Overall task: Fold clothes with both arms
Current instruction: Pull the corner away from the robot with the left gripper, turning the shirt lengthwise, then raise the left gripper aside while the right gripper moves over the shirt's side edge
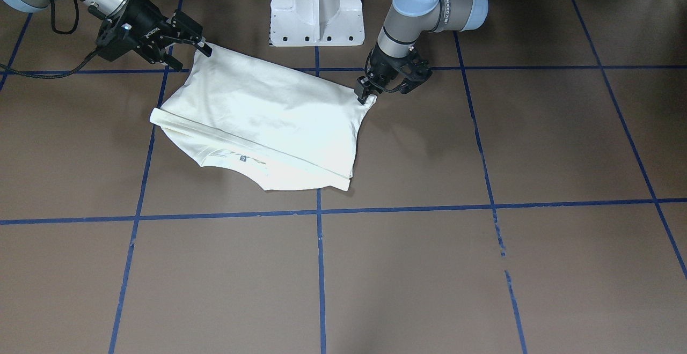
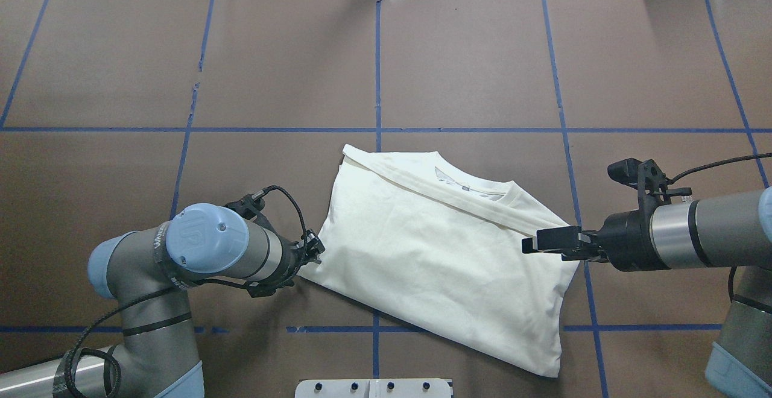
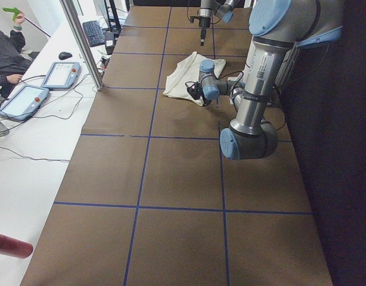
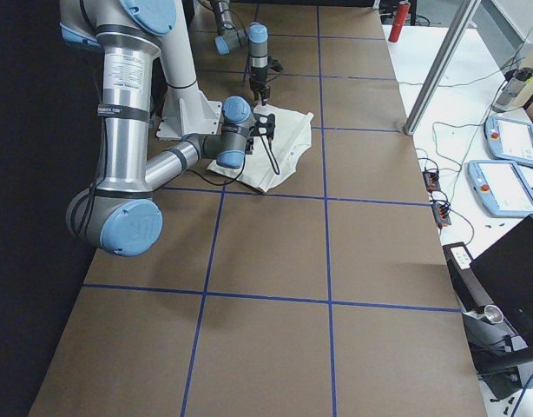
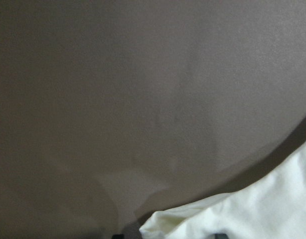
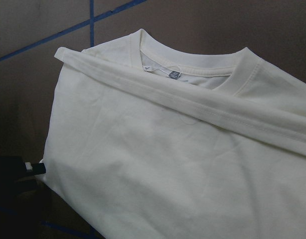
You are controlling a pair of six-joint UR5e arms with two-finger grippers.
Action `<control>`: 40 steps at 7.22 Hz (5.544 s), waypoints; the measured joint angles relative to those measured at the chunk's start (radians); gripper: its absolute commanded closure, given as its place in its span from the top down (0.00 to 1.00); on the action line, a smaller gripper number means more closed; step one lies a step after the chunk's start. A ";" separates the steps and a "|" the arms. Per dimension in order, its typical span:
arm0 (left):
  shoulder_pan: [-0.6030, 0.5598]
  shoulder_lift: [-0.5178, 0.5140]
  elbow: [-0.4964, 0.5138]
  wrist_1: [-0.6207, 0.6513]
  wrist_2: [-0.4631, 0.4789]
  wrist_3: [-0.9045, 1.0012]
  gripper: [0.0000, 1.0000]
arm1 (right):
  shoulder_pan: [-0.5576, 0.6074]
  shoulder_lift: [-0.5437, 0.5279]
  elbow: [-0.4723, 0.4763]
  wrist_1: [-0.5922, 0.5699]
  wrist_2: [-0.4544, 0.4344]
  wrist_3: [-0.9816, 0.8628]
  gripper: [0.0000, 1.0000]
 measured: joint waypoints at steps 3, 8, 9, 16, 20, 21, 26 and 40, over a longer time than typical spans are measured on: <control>0.001 -0.002 0.012 -0.001 0.001 0.005 0.00 | 0.001 -0.001 -0.003 0.000 0.000 0.000 1.00; -0.108 -0.023 0.020 0.058 -0.001 0.078 0.00 | 0.006 -0.006 -0.017 0.000 0.000 0.000 1.00; -0.165 -0.054 0.049 0.081 -0.001 0.131 0.00 | 0.008 -0.008 -0.019 0.000 0.000 0.000 1.00; -0.386 -0.455 0.678 -0.191 0.105 0.426 0.00 | 0.039 -0.004 -0.058 0.000 -0.008 -0.002 1.00; -0.385 -0.509 0.845 -0.339 0.140 0.467 1.00 | 0.037 0.002 -0.071 -0.001 -0.012 -0.002 1.00; -0.387 -0.503 0.846 -0.344 0.159 0.510 1.00 | 0.037 0.013 -0.079 -0.005 -0.016 -0.004 1.00; -0.438 -0.307 0.444 -0.134 0.023 0.665 1.00 | 0.045 0.185 -0.110 -0.302 -0.046 -0.062 1.00; -0.406 -0.097 -0.052 0.118 -0.093 0.678 1.00 | -0.244 0.675 -0.314 -1.097 -0.269 -0.134 1.00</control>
